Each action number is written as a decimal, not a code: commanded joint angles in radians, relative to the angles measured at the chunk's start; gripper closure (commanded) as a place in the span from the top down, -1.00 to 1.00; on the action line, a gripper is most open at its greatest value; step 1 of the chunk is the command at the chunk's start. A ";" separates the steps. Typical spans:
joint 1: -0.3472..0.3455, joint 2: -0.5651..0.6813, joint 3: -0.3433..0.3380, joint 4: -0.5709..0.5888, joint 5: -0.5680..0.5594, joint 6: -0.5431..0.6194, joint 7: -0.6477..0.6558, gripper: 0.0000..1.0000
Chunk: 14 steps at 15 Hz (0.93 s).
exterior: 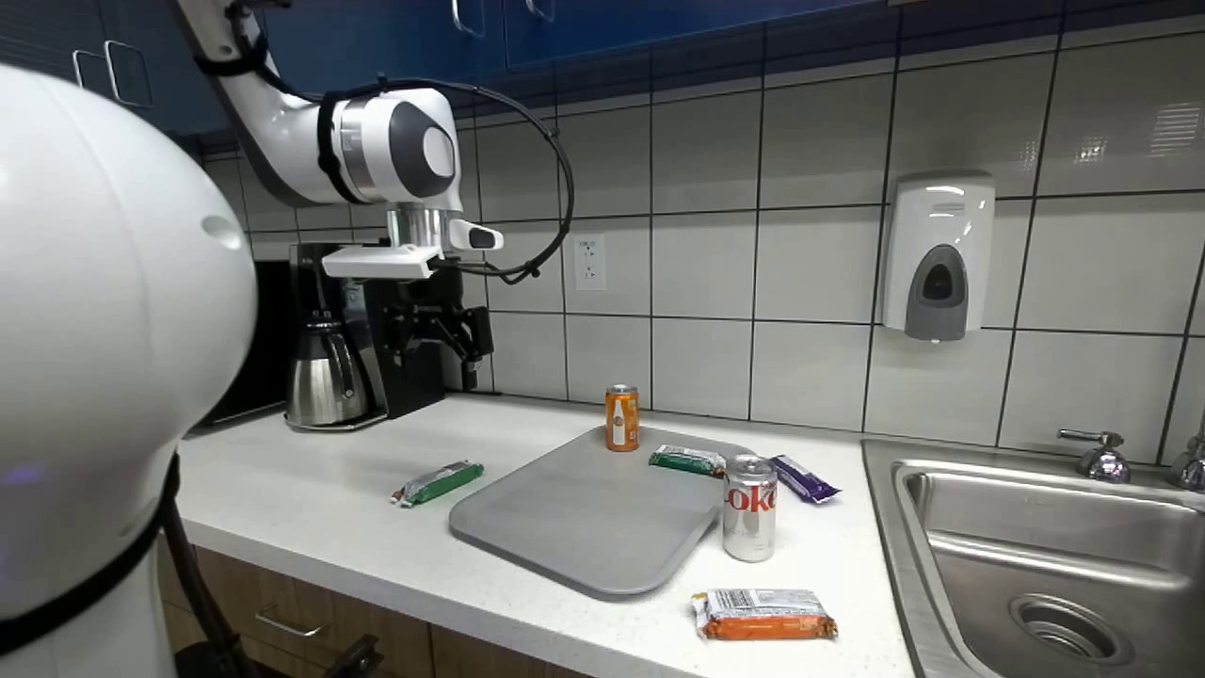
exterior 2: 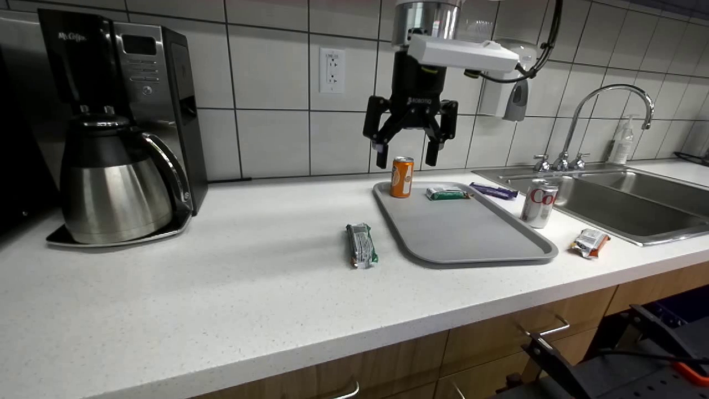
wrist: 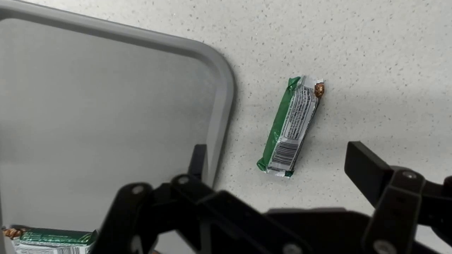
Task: Put the packets on the grey tray.
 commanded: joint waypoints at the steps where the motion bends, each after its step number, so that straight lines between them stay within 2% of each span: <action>1: 0.015 0.095 0.006 0.068 -0.058 0.014 0.090 1.00; 14: 0.100 0.346 -0.037 0.191 -0.108 0.079 0.168 1.00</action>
